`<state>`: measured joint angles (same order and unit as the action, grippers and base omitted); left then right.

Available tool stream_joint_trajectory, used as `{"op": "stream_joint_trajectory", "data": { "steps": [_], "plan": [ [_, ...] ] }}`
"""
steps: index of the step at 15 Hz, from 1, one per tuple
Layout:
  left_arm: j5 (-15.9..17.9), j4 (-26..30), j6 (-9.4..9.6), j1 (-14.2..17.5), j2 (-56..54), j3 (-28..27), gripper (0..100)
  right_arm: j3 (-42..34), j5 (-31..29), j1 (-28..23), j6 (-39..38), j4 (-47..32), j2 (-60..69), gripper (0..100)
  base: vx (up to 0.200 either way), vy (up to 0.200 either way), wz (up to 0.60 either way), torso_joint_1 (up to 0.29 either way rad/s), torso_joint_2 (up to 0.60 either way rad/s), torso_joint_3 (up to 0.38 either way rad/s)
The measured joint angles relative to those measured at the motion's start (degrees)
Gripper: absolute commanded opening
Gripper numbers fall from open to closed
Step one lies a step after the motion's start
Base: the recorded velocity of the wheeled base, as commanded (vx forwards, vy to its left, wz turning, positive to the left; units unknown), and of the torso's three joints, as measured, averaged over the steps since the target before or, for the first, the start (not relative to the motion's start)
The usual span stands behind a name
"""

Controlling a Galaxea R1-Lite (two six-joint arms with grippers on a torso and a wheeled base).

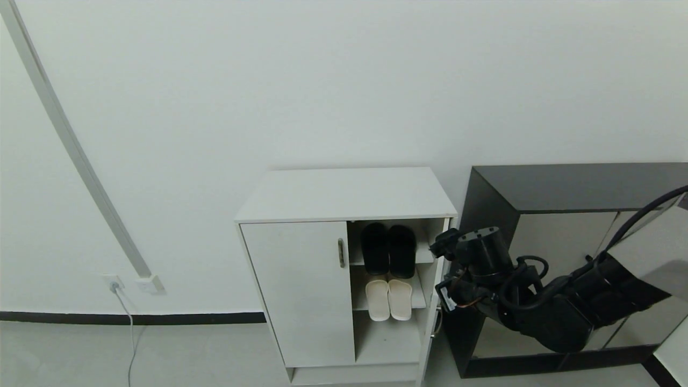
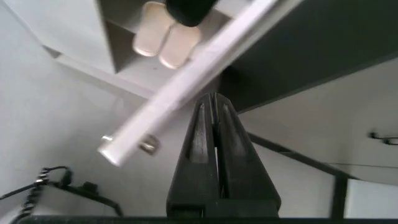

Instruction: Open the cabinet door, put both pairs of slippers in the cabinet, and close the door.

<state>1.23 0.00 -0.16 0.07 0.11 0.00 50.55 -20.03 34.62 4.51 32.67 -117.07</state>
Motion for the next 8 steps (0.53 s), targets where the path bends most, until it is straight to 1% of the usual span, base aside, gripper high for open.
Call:
{"op": "stream_joint_trajectory", "data": {
  "steps": [2, 3, 6, 8],
  "plan": [
    [0.0, 0.0, 0.00, 0.0, 0.0, 0.0, 0, 2.1, 2.5, 1.1, -5.4, 1.5, -1.7, 0, 0.000, 0.000, 0.00, 0.000, 0.00, 0.000],
    [0.0, 0.0, 0.00, 0.0, 0.0, 0.0, 0, 3.1, 3.9, 1.5, -6.7, 2.9, -2.3, 0, 0.000, 0.000, 0.00, 0.000, 0.00, 0.000],
    [0.0, 0.0, 0.00, 0.0, 0.0, 0.0, 0, 3.0, 6.4, 1.8, -7.2, 8.6, -3.3, 0, 0.000, 0.000, 0.00, 0.000, 0.00, 0.000],
    [0.0, 0.0, 0.02, 0.0, 0.0, 0.0, 0, 0.6, 10.3, 2.0, -7.3, 15.1, -3.5, 0, 0.000, 0.000, 0.00, 0.000, 0.00, 0.000]
  ]
}}
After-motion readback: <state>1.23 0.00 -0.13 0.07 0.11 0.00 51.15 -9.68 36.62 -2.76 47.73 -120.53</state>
